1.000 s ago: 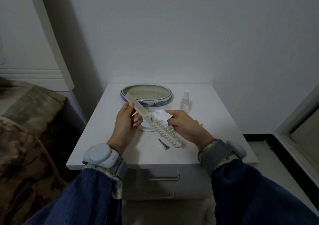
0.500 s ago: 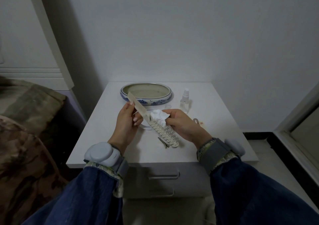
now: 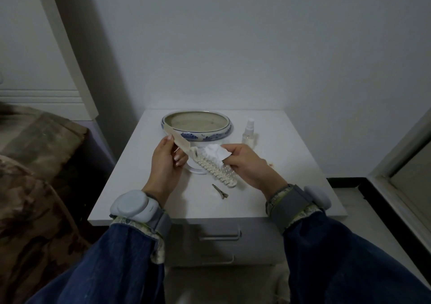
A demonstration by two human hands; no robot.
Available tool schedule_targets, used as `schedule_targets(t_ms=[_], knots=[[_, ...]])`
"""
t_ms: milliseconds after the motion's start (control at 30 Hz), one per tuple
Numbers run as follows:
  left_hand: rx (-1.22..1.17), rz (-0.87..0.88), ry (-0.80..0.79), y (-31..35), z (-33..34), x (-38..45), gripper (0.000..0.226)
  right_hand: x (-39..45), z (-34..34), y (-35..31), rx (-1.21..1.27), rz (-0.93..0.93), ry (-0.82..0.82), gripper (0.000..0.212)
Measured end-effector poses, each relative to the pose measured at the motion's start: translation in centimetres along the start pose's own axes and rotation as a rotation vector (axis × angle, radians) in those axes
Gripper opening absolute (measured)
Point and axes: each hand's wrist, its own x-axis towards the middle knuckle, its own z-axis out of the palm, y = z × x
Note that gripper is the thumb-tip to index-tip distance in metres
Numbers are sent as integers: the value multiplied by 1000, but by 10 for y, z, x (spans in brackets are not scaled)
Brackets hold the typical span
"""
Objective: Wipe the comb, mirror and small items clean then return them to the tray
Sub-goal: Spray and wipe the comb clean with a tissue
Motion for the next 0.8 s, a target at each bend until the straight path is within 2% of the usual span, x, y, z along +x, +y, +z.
schedule_targets(t_ms=[167,400,533,733,800], knots=[[-9,-9,12,-1,-4,1,29,0,1,0,-37,7,-8,46],[88,5,-17,-3,0,0,29,-1,4,-2,-7,-25,-30,36],[110,0,-32,-2,2,-2,27,-3,2,-5,-13,6,-115,43],[119,28,-23,-1,1,-1,29,2,-7,-8,161,-47,11,28],[94,32,10,-1,-1,0,29,2,-11,-6,112,-59,51,28]])
